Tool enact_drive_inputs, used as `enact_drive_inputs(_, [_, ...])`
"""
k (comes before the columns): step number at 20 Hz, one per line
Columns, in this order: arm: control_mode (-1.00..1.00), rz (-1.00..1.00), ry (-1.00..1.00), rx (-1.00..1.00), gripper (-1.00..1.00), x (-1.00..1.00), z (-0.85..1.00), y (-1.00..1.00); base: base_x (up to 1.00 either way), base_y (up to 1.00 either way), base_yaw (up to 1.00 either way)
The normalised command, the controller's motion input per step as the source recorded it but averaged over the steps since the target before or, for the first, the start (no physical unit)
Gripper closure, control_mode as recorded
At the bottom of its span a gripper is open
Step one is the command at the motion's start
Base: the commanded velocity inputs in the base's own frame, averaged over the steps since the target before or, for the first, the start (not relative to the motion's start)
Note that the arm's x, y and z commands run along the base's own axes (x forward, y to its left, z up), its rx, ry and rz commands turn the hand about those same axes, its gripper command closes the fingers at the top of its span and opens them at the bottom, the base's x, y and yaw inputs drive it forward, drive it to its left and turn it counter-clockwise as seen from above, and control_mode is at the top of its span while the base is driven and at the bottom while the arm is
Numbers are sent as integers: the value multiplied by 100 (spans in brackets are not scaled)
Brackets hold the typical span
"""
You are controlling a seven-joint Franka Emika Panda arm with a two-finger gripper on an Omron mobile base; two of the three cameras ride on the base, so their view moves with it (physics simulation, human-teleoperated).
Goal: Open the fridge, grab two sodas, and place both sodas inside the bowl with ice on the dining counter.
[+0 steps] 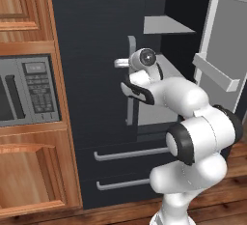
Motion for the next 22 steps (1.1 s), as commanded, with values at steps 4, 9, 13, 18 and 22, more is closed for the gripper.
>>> enact_drive_inputs(4, [-100,0,0,0,100,-1,0,8,0,0,0])
enact_drive_inputs(9, [-100,1,-5,0,100,-58,0,41,0,0,0])
enact_drive_inputs(13, [-100,7,-3,0,100,-95,0,67,0,0,0])
enact_drive_inputs(18, [-100,10,-1,0,100,-100,0,71,0,0,0])
enact_drive_inputs(22, [-100,10,0,0,100,-100,0,76,0,0,0])
